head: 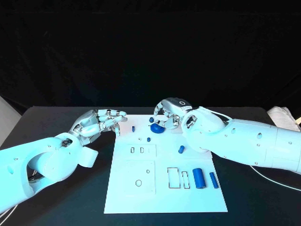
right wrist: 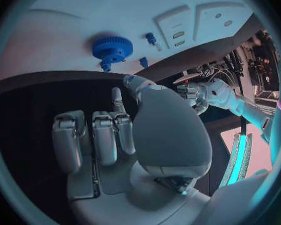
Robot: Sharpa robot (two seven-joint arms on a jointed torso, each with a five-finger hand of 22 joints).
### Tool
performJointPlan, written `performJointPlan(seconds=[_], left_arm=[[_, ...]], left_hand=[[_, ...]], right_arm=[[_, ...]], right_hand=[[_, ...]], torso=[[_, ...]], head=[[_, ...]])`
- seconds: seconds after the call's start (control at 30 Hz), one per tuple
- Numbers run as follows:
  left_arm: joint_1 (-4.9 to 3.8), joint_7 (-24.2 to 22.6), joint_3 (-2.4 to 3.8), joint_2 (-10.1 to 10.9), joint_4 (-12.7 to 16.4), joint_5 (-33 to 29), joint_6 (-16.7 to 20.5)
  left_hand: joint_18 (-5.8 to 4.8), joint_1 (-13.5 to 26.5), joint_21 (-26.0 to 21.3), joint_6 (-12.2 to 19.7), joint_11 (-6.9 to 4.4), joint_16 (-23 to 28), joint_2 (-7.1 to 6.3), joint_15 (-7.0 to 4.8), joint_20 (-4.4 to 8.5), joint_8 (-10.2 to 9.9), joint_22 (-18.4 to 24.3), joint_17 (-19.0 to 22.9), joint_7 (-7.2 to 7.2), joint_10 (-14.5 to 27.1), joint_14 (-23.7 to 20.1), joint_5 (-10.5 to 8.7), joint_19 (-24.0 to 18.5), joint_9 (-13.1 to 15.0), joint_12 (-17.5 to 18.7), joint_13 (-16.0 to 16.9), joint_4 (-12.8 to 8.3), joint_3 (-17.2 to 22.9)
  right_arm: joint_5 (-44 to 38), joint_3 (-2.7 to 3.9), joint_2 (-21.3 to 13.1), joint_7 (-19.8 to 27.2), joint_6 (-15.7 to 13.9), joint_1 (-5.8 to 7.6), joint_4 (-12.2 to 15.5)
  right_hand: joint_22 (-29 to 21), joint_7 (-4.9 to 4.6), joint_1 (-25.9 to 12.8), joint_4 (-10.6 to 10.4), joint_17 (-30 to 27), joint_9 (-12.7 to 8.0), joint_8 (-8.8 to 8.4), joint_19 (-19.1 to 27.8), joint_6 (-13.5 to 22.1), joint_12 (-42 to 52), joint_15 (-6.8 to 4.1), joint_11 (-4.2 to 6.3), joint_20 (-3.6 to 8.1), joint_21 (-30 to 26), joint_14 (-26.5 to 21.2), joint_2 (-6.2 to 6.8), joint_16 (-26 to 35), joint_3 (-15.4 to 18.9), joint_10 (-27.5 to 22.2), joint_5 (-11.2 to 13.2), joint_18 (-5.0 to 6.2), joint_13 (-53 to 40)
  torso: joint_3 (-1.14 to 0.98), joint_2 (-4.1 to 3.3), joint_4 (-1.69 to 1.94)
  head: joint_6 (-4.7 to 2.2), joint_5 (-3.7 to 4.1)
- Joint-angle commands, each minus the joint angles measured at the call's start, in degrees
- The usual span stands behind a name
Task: Assemble the parts on the task board
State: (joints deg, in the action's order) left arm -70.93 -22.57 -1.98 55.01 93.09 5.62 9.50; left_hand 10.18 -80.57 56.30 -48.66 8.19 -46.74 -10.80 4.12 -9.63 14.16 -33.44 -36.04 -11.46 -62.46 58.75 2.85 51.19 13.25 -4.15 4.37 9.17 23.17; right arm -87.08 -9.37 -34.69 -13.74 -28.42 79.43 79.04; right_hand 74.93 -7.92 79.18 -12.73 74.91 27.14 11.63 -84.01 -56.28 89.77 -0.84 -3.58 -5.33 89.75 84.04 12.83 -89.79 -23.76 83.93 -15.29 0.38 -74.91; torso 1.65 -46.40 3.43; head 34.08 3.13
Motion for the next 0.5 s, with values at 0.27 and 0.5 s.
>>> performJointPlan(seconds=[0.27,0.5], left_arm=[[-0.07,-0.09,0.03,-0.09,0.13,-0.16,-1.23],[-0.08,-0.07,0.03,-0.08,0.08,-0.16,-1.23]], left_hand=[[0.38,0.19,0.32,0.33,-0.11,0.29,0.50,-0.06,-0.01,-0.19,-0.05,0.05,-0.07,0.26,0.09,0.00,-0.49,0.09,0.09,-0.05,0.08,0.27],[0.38,0.19,0.32,0.33,-0.11,0.29,0.50,-0.06,-0.01,-0.19,-0.05,0.05,-0.07,0.26,0.09,0.00,-0.49,0.09,0.09,-0.05,0.08,0.27]], right_arm=[[-2.59,-0.12,2.16,-1.26,-0.33,-0.66,-1.92],[-2.36,-0.15,1.94,-1.21,-0.01,-0.91,-1.28]], right_hand=[[15.07,-0.02,-0.17,0.07,15.09,-0.08,-0.29,-5.99,0.43,-0.03,-0.16,0.25,0.28,0.25,5.96,0.50,-0.21,-0.04,5.80,0.14,-0.38,-14.79],[15.07,-0.08,-0.39,0.12,15.09,-0.17,-0.46,-5.99,0.66,-0.06,-0.11,0.21,0.25,0.25,5.96,0.69,-0.21,-0.10,5.78,0.08,-0.38,-14.76]], torso=[[0.01,-0.12,0.08],[-0.04,0.01,0.01]], head=[[0.16,-0.29],[0.34,-0.41]])
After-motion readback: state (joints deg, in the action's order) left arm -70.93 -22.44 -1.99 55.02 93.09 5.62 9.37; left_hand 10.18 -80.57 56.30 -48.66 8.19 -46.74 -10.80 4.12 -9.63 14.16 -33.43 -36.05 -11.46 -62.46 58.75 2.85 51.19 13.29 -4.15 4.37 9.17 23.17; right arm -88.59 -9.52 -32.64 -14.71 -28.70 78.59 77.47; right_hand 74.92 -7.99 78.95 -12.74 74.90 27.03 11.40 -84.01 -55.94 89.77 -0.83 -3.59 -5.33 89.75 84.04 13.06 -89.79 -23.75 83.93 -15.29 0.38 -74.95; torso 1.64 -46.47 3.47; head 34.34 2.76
